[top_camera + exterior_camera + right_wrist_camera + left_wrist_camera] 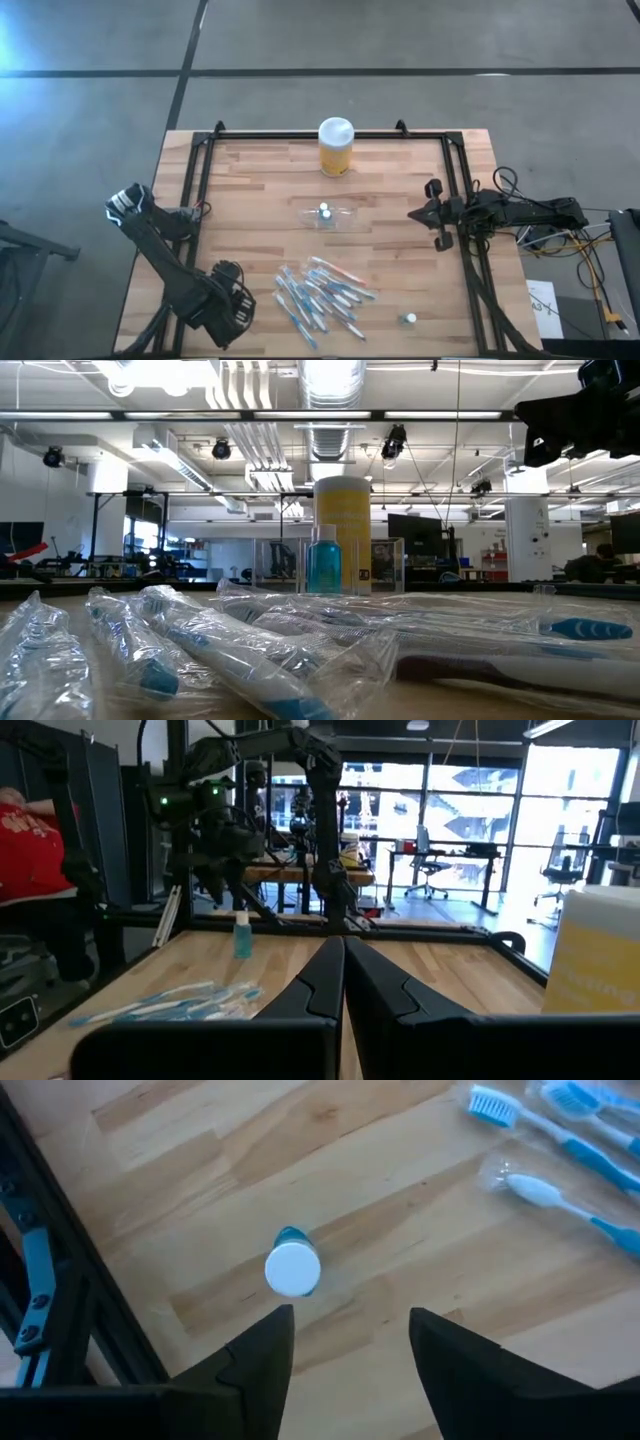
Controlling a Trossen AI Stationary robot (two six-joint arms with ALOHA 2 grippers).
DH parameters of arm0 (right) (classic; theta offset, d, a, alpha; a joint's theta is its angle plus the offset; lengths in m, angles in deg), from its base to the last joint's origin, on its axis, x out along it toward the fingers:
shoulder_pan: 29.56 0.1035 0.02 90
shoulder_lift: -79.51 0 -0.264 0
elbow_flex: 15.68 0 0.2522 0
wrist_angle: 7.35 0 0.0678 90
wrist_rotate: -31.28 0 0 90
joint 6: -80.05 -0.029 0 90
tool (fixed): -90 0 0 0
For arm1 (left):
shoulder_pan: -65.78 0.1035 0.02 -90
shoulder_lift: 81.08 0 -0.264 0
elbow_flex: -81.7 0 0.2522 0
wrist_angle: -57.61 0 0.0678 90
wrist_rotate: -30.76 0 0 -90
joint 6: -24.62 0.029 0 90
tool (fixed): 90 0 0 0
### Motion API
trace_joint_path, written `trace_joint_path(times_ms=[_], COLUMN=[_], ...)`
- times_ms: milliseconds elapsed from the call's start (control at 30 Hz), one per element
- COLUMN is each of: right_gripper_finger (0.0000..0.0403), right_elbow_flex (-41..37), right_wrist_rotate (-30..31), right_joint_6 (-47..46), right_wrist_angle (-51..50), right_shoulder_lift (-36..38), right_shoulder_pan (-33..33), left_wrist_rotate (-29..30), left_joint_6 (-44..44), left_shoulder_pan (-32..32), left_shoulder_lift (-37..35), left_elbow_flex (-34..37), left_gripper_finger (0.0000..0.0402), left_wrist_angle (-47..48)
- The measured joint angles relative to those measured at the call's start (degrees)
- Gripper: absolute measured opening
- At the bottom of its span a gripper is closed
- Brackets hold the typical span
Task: Pick & Place toothbrushing station
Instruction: Put the mouthwash into the transparent organizer
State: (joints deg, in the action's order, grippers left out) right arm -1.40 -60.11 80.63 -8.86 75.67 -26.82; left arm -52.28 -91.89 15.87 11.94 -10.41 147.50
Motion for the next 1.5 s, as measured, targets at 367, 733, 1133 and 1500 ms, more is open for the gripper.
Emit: trace_joint_path(times_ms=[367,733,1133,1500], right_gripper_finger=[0.0008,0.0008,0.0008,0.0008], right_elbow_flex=[0.0,0.0,0.0,0.0], right_wrist_rotate=[0.0,0.0,0.0,0.0], right_joint_6=[-0.4,-1.0,-1.0,-1.0], right_wrist_angle=[0.5,0.4,0.4,0.5], right_shoulder_lift=[0.0,0.0,0.0,-0.1], right_shoulder_pan=[0.0,0.0,0.0,0.0], left_wrist_rotate=[-0.9,-1.6,-2.5,-3.1], left_joint_6=[-0.1,1.4,2.7,3.9], left_shoulder_pan=[0.3,0.8,1.2,1.5], left_shoulder_lift=[-1.4,-1.4,-1.5,-1.5], left_elbow_flex=[6.0,8.4,11.9,11.6], left_gripper_finger=[0.0204,0.0204,0.0204,0.0199], left_wrist_angle=[-2.8,-5.4,-7.6,-7.8])
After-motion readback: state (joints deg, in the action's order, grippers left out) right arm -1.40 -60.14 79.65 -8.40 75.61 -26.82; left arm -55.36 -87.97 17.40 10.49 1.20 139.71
